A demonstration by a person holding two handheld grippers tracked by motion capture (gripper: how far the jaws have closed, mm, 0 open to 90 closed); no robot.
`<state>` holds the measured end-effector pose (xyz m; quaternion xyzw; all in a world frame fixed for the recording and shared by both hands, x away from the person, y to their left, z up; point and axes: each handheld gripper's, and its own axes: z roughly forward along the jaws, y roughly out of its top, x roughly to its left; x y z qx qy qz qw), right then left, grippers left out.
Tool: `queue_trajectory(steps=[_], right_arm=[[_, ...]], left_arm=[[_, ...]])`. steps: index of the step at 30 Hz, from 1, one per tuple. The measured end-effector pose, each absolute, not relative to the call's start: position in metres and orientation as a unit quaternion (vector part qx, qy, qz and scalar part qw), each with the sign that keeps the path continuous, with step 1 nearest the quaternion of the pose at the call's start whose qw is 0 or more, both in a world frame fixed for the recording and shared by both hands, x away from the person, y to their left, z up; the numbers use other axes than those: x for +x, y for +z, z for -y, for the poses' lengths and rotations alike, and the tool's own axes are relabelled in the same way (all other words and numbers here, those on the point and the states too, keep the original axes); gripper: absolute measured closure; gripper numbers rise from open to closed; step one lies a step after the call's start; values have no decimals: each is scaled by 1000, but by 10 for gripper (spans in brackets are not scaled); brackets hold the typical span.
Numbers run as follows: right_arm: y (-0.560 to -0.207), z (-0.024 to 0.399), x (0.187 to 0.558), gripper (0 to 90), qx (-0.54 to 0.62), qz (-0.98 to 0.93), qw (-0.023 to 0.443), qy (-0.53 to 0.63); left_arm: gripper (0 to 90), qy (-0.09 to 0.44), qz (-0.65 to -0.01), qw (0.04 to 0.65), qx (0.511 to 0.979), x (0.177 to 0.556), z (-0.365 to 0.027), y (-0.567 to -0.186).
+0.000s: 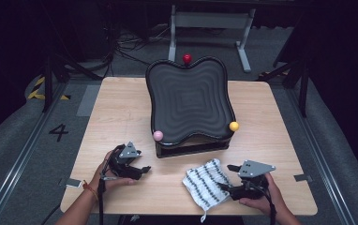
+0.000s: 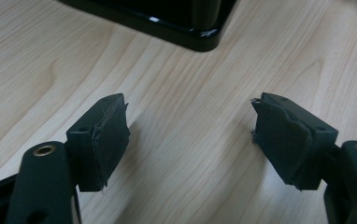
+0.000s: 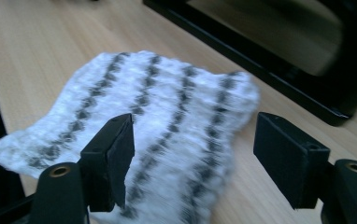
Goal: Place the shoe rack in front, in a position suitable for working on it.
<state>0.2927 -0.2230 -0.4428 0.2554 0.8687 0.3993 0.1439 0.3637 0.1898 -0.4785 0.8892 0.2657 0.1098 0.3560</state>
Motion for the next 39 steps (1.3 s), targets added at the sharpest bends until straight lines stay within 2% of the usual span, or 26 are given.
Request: queue_trajectory(steps=[11,16,20,23,25,27,39], right_arm=[[-470,202,304,208,253,-891,145,348],[-479,206,314,131,275,-887,121,350],[-481,209,318,126,280,-885,106,355],[-479,213,320,221,285,-885,109,353],[-478,214,321,238,288,-883,111,353],[-478,218,324,241,304,-878,119,350],[-461,223,320,203,305,-857,182,373]], left_arm=[[283,112,-260,385,878,373,-171,-473],[315,123,-255,389,877,376,-165,-474],[340,121,-254,400,872,381,-160,-473],[408,121,-259,421,861,385,-159,-470],[430,120,-259,422,861,385,-160,-470],[465,117,-257,418,864,387,-159,-470],[496,118,-245,414,869,390,-154,-472]])
